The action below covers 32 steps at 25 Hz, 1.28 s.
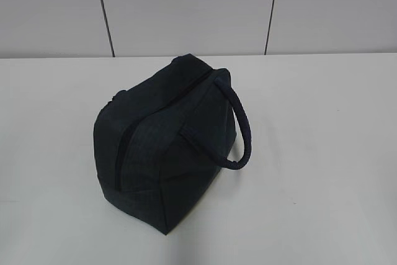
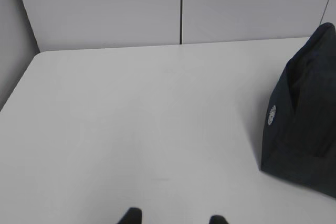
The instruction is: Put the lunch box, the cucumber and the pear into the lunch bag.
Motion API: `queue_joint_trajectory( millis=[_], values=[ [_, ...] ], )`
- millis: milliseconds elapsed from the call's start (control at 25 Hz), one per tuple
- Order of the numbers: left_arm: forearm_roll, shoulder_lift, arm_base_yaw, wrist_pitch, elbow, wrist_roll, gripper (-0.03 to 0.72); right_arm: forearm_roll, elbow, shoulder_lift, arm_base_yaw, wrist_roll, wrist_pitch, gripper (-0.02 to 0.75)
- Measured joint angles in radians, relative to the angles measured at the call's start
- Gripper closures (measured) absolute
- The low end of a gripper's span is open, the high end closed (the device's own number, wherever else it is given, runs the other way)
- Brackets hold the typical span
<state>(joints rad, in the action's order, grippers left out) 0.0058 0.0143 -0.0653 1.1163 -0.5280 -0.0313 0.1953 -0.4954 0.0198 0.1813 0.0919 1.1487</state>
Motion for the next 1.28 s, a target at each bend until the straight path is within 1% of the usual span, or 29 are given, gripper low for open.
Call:
queue_joint_trajectory(
  millis=[1280],
  values=[
    [0.000,0.000,0.000,0.000,0.000,0.000,0.449,0.000,0.000,0.000,-0.001,0.000,0.000,0.420]
  ],
)
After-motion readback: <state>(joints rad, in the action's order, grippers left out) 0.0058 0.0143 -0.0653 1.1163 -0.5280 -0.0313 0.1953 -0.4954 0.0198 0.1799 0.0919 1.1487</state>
